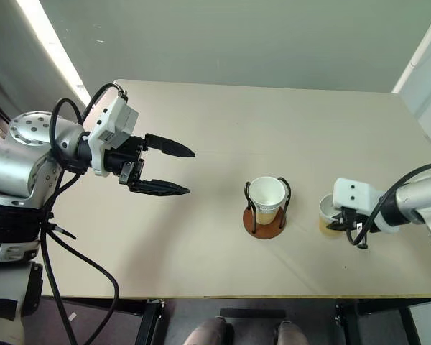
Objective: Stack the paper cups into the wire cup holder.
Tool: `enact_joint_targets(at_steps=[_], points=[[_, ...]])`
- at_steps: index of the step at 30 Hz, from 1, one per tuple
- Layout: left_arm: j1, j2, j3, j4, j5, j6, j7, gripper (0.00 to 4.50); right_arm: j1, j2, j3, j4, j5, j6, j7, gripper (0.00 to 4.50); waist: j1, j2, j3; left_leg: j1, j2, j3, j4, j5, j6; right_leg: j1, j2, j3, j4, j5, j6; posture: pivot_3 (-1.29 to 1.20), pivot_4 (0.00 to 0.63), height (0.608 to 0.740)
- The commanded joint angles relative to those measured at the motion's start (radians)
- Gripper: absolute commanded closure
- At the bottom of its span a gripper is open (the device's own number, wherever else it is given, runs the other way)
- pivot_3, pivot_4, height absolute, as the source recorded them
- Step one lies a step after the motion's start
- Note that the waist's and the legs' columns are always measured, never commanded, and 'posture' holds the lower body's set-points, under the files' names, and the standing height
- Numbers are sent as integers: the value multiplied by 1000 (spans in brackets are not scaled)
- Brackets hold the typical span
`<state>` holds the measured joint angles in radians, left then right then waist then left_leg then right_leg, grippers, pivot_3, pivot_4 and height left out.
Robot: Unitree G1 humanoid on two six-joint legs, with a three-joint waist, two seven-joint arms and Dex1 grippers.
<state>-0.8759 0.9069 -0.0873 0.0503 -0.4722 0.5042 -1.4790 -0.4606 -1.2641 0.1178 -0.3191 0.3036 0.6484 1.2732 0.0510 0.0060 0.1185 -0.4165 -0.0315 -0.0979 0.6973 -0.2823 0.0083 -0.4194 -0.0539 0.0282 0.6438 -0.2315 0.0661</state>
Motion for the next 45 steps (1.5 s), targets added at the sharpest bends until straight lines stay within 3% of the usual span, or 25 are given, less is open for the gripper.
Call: enact_joint_targets(at_steps=[1,3,7,15,22,36,44,45], points=[[5,14,38,-15,-5,-13,-4,212,-114,-36,-80,27,24,2,35,4485,-2,0,0,0,0,0,0,0,0,0,0,0,0,0,0,0,150,740],[7,13,39,-18,-7,-12,-4,212,-183,-32,-73,52,21,1,47,4485,-3,1,0,0,0,0,0,0,0,0,0,0,0,0,0,0,150,740],[27,15,35,-53,-20,-9,-21,212,-512,78,27,54,22,39,93,4485,-16,3,2,0,0,0,0,0,0,-1,0,1,0,0,0,0,150,740],[43,1,33,-74,-23,6,-14,212,-695,248,188,14,-18,49,145,4485,-21,2,1,-2,-1,-3,-3,0,0,-3,0,-1,-1,-2,-3,0,150,740],[52,5,37,-78,-21,10,-18,212,-714,334,255,19,-43,34,171,4485,-21,2,1,-2,-1,-3,-4,0,0,-3,0,-2,-2,-2,-3,0,150,740],[43,19,65,-100,-43,32,-12,212,-595,333,301,-51,-84,18,203,4485,-21,2,1,-2,0,-3,-4,0,0,-3,0,-2,-2,-2,-4,0,150,740],[32,18,62,-102,-53,40,3,212,-608,403,362,34,-188,-61,177,4485,-22,2,1,-2,0,-3,-4,0,0,-3,0,-1,-1,-2,-4,0,150,740],[33,18,61,-102,-54,40,6,212,-617,423,360,44,-189,-56,173,4086,-22,2,1,-2,0,-3,-4,0,0,-3,0,-2,-1,-2,-4,0,150,740]])
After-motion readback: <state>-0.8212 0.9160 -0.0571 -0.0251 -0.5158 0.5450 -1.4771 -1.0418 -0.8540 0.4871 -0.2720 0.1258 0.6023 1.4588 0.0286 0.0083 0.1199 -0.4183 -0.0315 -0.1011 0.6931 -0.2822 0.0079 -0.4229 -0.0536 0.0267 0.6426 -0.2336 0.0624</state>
